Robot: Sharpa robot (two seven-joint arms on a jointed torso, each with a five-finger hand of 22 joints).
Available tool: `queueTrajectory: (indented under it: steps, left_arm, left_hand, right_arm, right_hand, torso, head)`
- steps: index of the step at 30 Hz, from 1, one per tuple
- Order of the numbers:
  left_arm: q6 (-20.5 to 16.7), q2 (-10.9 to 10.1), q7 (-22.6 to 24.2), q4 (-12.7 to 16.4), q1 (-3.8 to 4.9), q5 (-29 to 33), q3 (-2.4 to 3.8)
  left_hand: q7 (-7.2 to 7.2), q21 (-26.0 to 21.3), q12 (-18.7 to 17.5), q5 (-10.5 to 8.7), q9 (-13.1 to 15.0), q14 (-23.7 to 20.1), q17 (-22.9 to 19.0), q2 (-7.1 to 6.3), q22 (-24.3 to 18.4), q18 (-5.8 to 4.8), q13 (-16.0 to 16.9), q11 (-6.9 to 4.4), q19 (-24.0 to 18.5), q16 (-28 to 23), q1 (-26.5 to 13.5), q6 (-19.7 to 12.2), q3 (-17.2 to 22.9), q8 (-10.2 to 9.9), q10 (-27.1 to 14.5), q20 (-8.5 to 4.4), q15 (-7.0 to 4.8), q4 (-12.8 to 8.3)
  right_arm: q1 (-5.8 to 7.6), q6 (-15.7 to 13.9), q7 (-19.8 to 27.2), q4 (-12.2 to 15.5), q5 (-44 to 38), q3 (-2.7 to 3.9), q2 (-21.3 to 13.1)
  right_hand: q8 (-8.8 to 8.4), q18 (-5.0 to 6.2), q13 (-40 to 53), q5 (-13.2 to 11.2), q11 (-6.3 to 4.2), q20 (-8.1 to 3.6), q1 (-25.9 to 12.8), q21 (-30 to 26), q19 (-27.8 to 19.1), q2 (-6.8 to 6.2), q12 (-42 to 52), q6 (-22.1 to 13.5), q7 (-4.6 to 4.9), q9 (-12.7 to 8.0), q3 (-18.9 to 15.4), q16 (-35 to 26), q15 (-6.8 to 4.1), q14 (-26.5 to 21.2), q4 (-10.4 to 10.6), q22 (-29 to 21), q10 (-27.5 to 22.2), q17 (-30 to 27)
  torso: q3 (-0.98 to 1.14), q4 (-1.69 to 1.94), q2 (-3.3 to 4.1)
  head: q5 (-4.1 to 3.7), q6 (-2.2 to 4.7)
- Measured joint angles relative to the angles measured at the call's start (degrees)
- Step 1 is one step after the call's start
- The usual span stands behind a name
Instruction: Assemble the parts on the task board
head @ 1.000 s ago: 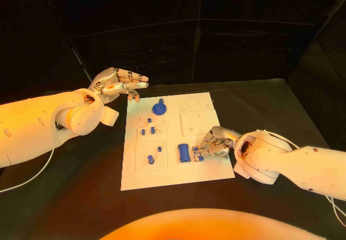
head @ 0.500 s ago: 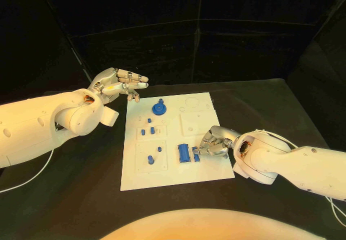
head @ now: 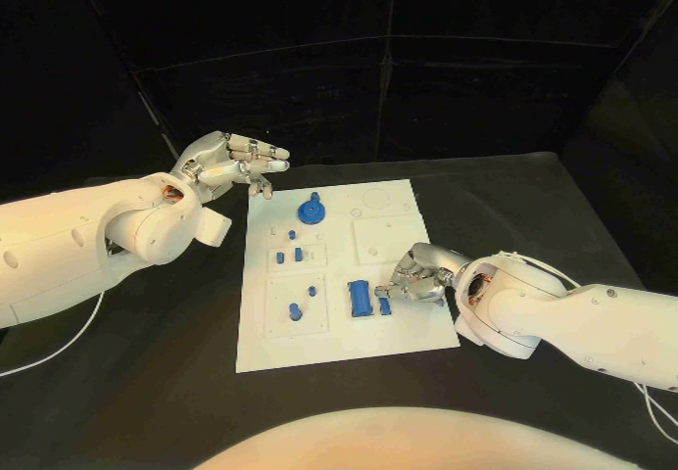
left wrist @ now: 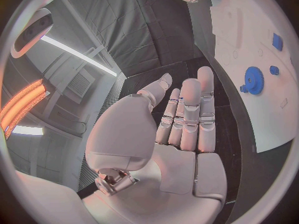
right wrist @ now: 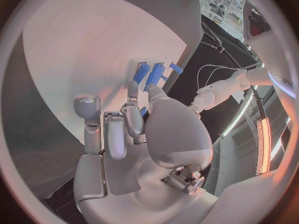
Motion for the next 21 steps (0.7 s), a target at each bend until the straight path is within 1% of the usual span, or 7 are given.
queueTrajectory:
  steps: [3, 5, 9, 11, 12, 17, 21]
  left_arm:
    - [0.00, -0.04, -0.01, 0.02, 0.00, 0.00, 0.00]
    - [0.00, -0.07, -0.01, 0.03, 0.00, 0.00, 0.00]
    - [0.00, -0.15, -0.02, 0.05, 0.01, 0.00, 0.00]
    - [0.00, -0.19, -0.02, 0.05, 0.01, 0.00, 0.00]
    - [0.00, -0.20, -0.02, 0.05, 0.01, 0.00, 0.00]
    - [-0.01, -0.24, -0.03, 0.05, 0.01, 0.00, 0.00]
    - [-0.01, -0.24, -0.04, 0.01, 0.01, 0.00, 0.00]
  left_hand:
    - [0.00, 0.00, 0.00, 0.00, 0.00, 0.00, 0.00, 0.00, 0.00, 0.00, 0.00, 0.00, 0.00, 0.00, 0.00, 0.00, 0.00, 0.00, 0.00, 0.00, 0.00, 0.00]
    - [0.00, 0.00, 0.00, 0.00, 0.00, 0.00, 0.00, 0.00, 0.00, 0.00, 0.00, 0.00, 0.00, 0.00, 0.00, 0.00, 0.00, 0.00, 0.00, 0.00, 0.00, 0.00]
    - [0.00, 0.00, 0.00, 0.00, 0.00, 0.00, 0.00, 0.00, 0.01, 0.00, 0.00, 0.00, 0.00, 0.00, 0.00, 0.00, 0.00, 0.00, 0.00, 0.00, 0.00, 0.00]
    - [0.00, 0.00, 0.00, 0.00, 0.00, 0.00, 0.00, 0.00, 0.01, 0.00, 0.00, 0.00, 0.00, 0.00, 0.00, 0.00, 0.00, 0.00, 0.00, 0.00, 0.00, 0.00]
    - [0.00, 0.00, 0.00, 0.00, 0.00, 0.00, 0.00, 0.00, 0.01, 0.00, 0.00, 0.00, 0.00, 0.00, 0.00, 0.00, 0.00, 0.00, 0.00, 0.00, 0.00, 0.00]
    - [0.00, 0.00, 0.00, 0.00, 0.00, 0.00, 0.00, 0.00, 0.01, 0.00, 0.00, 0.00, 0.00, 0.00, 0.00, 0.00, 0.00, 0.00, 0.00, 0.00, 0.00, 0.00]
    - [0.00, 0.00, 0.00, 0.00, 0.00, 0.00, -0.04, 0.00, 0.01, 0.00, 0.00, 0.00, 0.00, 0.00, 0.00, 0.00, 0.00, 0.00, 0.00, 0.00, 0.00, 0.00]
  right_arm:
    - [0.00, -0.05, 0.00, 0.03, -0.10, 0.00, -0.18]
    - [0.00, -0.05, 0.02, 0.17, -0.15, 0.00, -0.46]
    - [0.00, 0.09, 0.38, 0.63, -0.24, 0.00, -1.39]
    - [0.00, 0.38, 0.76, 1.12, -0.26, 0.00, -2.04]
    - [0.00, 0.51, 0.89, 1.28, -0.27, 0.00, -2.25]
    - [0.00, 1.95, 1.83, 2.54, -0.23, 0.00, -3.59]
    - [0.00, 3.24, 2.33, 2.81, -0.11, 0.00, -4.07]
  right_hand:
    - [0.06, 0.01, 0.03, -0.16, 0.21, 0.00, 0.00, 0.00, 0.00, 0.00, 0.00, 0.00, 0.00, 0.17, -0.33, 0.00, 0.00, 0.00, -0.33, 0.00, 0.21, 0.00]
    - [0.36, 0.01, 0.05, -0.52, 0.21, 0.00, 0.57, 0.00, 0.00, -0.54, 0.00, -0.21, 0.21, 0.38, -0.81, 0.00, 0.00, 0.00, -0.81, -0.11, 0.21, 0.00]
    - [0.44, 0.01, 0.11, -1.83, 0.21, 0.00, 2.28, 0.00, 0.00, -0.90, 0.00, -0.61, 0.21, 0.72, -1.68, 0.00, 0.00, 0.00, -1.68, -0.38, 0.21, 0.00]
    - [0.65, 0.01, 0.12, -2.35, 0.21, 0.00, 2.53, 0.00, 0.00, -0.86, 0.00, -0.61, 0.21, 0.81, -2.07, 0.00, 0.00, 0.00, -2.07, -0.47, 0.21, 0.00]
    - [0.65, 0.00, 0.12, -2.48, 0.21, 0.00, 2.73, 0.00, 0.00, -1.06, 0.00, -0.61, 0.21, 0.85, -2.15, 0.00, 0.00, 0.00, -2.15, -0.47, 0.21, 0.00]
    - [0.65, 0.01, 0.05, -2.91, 0.21, 0.00, 3.19, 0.00, 0.00, -1.06, 0.00, -0.61, 0.21, 0.96, -2.37, 0.00, 0.00, 0.00, -2.37, -0.59, 0.20, 0.00]
    - [0.65, 0.01, 0.05, -3.18, 0.21, 0.00, 3.42, 0.00, 0.00, -0.83, 0.00, -0.81, 0.41, 1.01, -2.53, 0.00, 0.01, 0.00, -2.53, -0.58, 0.20, 0.00]
  torso:
    - [0.01, 0.00, -0.04]
    - [0.01, 0.00, -0.06]
    - [0.02, 0.01, -0.09]
    - [0.02, 0.01, -0.12]
    - [0.02, 0.01, -0.12]
    - [0.02, 0.01, -0.13]
    - [0.02, -0.01, -0.16]
  head:
    - [0.00, -0.04]
    - [0.00, -0.04]
    - [0.00, -0.05]
    - [-0.02, -0.05]
    - [-0.03, -0.05]
    - [-0.31, 0.00]
    - [-0.44, 0.08]
